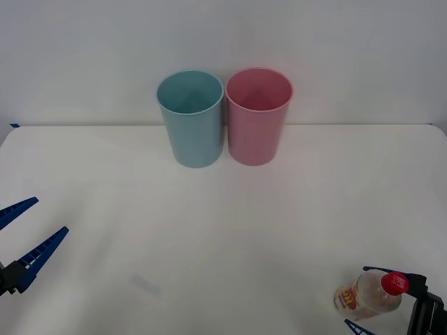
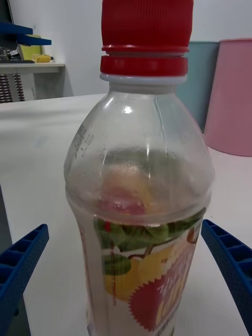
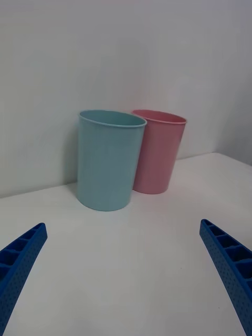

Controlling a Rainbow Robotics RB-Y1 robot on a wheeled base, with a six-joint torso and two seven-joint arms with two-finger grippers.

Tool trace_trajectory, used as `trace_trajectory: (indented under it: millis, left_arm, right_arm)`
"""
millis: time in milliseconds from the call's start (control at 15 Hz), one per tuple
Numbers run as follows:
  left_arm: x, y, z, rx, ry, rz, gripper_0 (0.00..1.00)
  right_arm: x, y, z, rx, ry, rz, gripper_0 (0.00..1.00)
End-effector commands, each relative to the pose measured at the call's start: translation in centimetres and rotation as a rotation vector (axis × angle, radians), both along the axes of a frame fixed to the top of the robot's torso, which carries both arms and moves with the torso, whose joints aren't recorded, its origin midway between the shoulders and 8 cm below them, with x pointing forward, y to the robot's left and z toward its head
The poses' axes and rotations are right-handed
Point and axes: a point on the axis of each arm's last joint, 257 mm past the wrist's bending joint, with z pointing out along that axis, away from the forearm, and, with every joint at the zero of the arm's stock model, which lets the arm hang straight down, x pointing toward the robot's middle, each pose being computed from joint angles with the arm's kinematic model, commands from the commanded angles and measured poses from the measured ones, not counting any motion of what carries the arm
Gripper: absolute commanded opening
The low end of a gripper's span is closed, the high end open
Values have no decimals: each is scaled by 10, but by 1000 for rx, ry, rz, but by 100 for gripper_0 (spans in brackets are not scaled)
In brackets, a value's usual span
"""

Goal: Grasp the object on the table and drop it into the matching bin: aluminum can to the light blue bin, PET bottle to the pink bin.

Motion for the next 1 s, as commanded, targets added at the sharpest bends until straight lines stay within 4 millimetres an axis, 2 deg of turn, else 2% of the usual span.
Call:
trace_trajectory:
  millis: [67,200,267,333,400,467,1000]
  left_arm:
    - [0,0,0,0,0,0,100]
    - [0,0,0,0,0,0,100]
    - [0,0,0,0,0,0,100]
    - [0,0,0,0,0,0,100]
    - [0,0,0,0,0,0,100]
    - [0,0,0,0,0,0,100]
    - [0,0,0,0,0,0,100]
  right_arm:
    - [3,7,1,17,-11,-1,100]
    - [5,11,2,24,-16,0,100]
    - [5,11,2,24,-16,0,47]
    - [5,11,2,24,-16,0,16]
    - [5,10,1,21,-15,-4,3]
    - [5,11,1,21,-15,-3,0]
    - [8,16,3,28,-16,10,0]
